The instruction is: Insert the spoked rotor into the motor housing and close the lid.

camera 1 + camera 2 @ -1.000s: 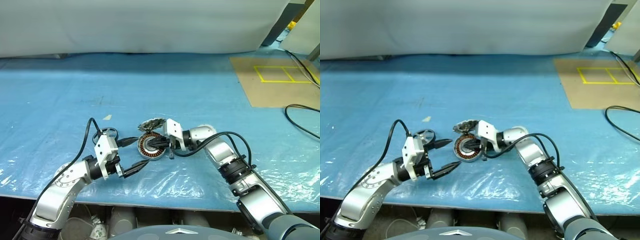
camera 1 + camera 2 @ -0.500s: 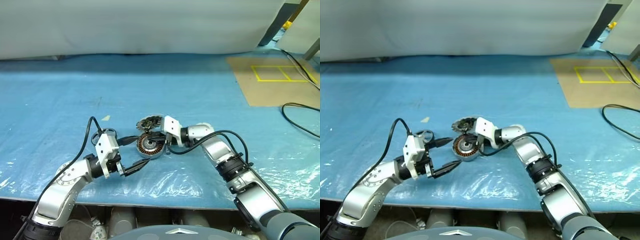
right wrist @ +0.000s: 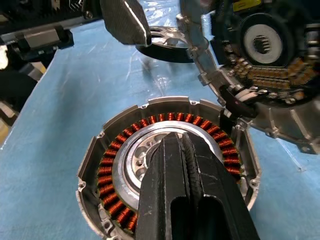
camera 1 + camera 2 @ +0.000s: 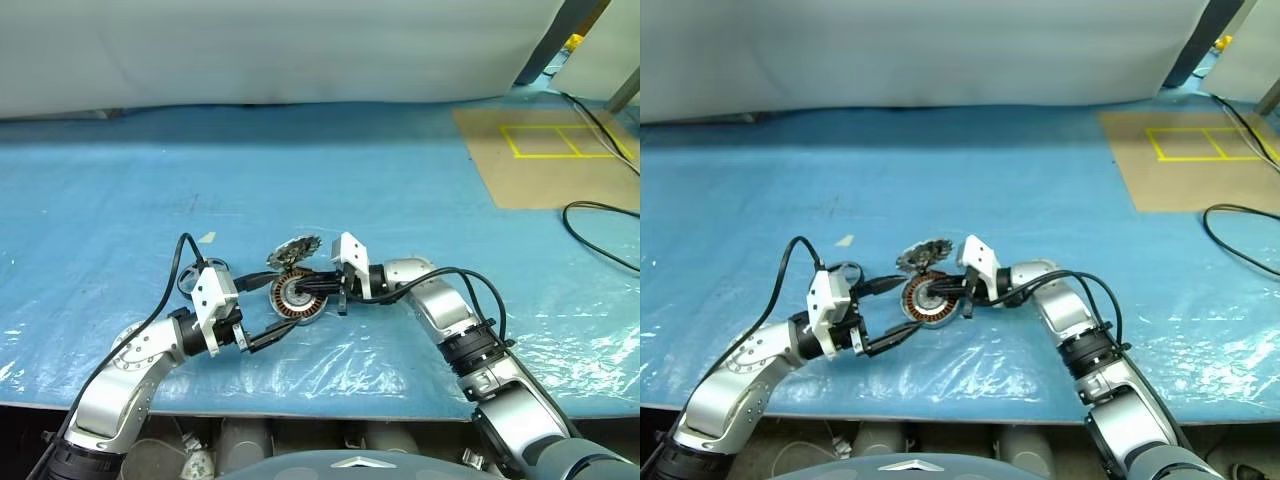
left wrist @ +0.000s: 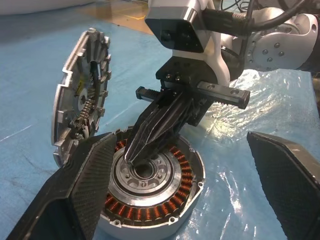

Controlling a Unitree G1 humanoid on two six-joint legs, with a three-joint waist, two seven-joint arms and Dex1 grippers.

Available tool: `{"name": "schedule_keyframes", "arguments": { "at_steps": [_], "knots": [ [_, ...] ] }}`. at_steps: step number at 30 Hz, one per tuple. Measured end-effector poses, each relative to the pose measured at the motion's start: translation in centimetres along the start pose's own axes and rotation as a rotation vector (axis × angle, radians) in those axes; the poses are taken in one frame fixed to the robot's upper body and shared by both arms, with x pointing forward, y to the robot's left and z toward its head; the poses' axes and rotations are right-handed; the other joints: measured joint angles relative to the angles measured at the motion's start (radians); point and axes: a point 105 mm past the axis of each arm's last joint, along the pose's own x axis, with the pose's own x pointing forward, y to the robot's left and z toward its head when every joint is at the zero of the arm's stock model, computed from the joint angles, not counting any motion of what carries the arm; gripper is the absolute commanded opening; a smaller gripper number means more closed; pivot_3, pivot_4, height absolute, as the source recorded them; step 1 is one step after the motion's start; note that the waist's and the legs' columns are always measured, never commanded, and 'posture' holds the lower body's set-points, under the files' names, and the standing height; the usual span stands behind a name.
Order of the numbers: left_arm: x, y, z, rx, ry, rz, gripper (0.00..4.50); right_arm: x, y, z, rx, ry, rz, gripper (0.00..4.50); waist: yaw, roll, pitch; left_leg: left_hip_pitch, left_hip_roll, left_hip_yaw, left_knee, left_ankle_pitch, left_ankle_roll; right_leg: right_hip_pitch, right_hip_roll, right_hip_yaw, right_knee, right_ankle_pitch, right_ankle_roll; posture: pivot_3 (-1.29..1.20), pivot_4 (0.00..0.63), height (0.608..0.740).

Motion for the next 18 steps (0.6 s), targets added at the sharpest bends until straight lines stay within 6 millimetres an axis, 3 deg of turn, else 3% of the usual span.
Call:
{"name": "schedule_keyframes", "arguments": {
  "at_steps": [18],
  "knots": [
    [-0.33, -0.29, -0.49, -0.019, 0.013, 0.005, 4.41, 0.39, 0.41, 0.47, -0.051, -0.012, 0.031, 0.05, 0.002, 0.0, 0.0, -0.001, 0.001, 0.001, 0.007, 0.0, 0.0, 0.001, -0.001, -0.002, 0.001, -0.002, -0.004, 0.0, 0.15, 0.74]
  ]
}}
